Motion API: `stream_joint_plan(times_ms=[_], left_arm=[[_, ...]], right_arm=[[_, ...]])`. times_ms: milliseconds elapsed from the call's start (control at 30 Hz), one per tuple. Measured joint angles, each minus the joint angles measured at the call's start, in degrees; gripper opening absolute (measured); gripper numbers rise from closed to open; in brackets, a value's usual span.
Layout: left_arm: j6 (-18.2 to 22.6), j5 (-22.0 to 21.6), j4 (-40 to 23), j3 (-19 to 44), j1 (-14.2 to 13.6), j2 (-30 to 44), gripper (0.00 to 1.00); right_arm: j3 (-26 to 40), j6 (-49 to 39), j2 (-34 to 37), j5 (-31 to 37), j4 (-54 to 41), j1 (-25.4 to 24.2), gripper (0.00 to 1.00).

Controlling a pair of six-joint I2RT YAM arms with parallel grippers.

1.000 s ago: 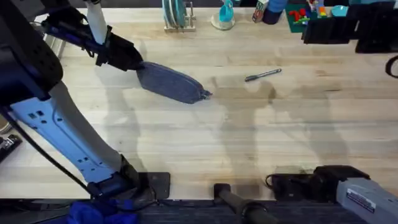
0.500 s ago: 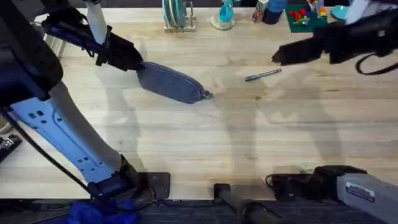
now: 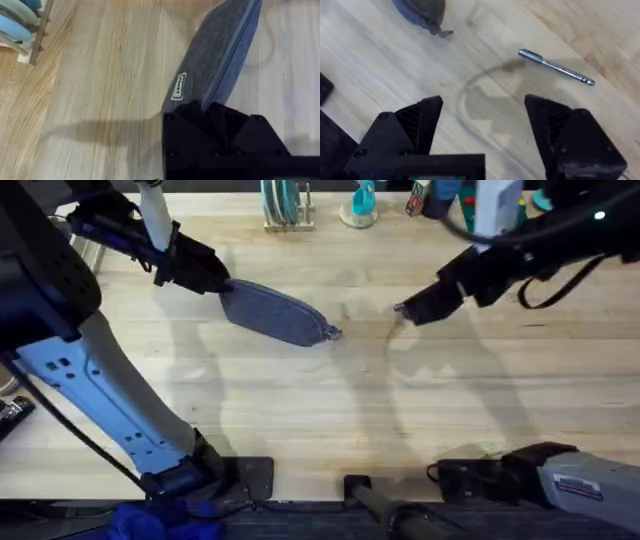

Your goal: Unzip the bag, pick up the pens from the table one at a time and place them inside, then zip the bag closed.

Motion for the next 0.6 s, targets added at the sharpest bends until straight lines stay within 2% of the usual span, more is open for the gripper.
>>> stream_joint_plan(times_ms=[233, 400, 600], left_arm=[[0.0, 0.0, 0.0, 0.0, 0.0, 0.0, 0.042], [0.0, 0.0, 0.0, 0.0, 0.0, 0.0, 0.042], [0.0, 0.0, 0.0, 0.0, 0.0, 0.0, 0.042]], right_arm=[[0.0, 2.3, 0.0, 4.5, -0.1, 6.1, 0.996], [-0.8, 4.0, 0.0, 5.3, 0.7, 7.7, 0.997], [-6.5, 7.2, 0.0, 5.8, 6.3, 8.3, 0.997]])
